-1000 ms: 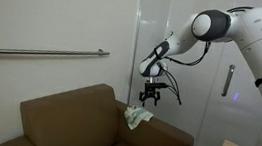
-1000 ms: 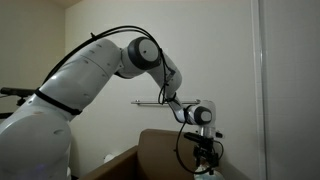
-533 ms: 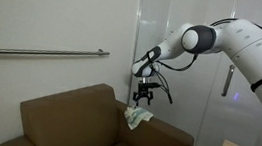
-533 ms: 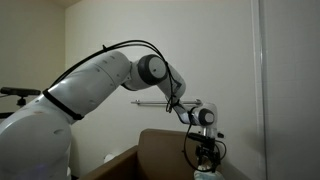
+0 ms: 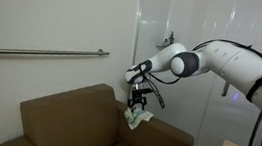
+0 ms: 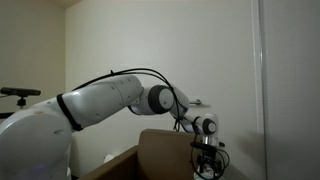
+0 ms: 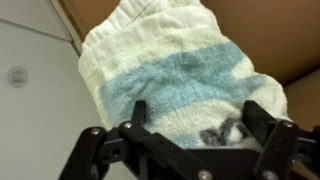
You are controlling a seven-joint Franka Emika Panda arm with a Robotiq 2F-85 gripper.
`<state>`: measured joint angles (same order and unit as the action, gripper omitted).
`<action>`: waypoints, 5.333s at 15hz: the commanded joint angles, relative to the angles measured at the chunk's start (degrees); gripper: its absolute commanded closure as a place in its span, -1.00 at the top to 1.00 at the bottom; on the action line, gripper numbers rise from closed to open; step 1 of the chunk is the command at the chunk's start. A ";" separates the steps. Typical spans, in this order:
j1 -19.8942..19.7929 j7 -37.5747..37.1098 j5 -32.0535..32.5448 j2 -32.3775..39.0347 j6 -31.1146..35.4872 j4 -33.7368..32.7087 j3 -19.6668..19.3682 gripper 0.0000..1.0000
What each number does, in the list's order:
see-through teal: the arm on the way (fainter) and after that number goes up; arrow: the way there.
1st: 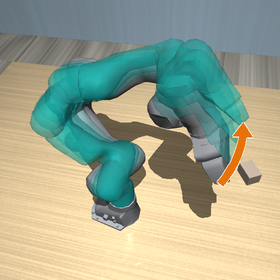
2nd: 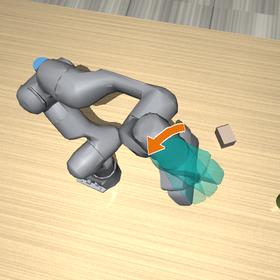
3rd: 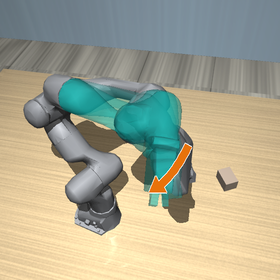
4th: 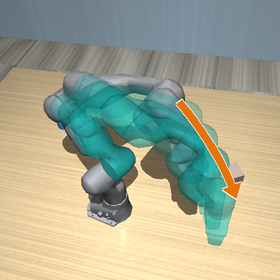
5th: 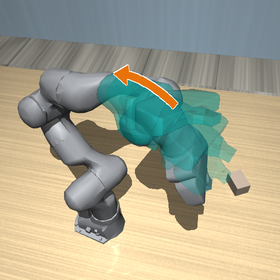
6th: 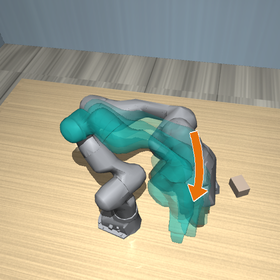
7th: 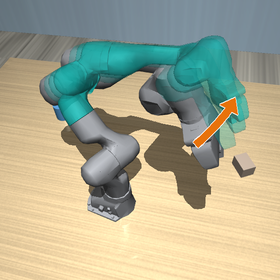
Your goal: Use the towel to wipe the arm rest
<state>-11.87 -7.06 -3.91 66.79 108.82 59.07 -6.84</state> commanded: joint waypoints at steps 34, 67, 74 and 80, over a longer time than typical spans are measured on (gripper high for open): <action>-0.53 0.41 4.70 17.41 -18.57 -33.10 1.61 -0.80; -0.27 4.90 5.08 18.09 -21.51 -33.83 2.71 -0.85; 1.60 -3.57 7.10 18.13 0.80 -29.12 -1.34 -0.90; 4.35 -7.92 8.23 18.35 21.78 -27.68 -4.91 -0.89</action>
<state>-8.93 -10.81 2.10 85.14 121.97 29.91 -9.56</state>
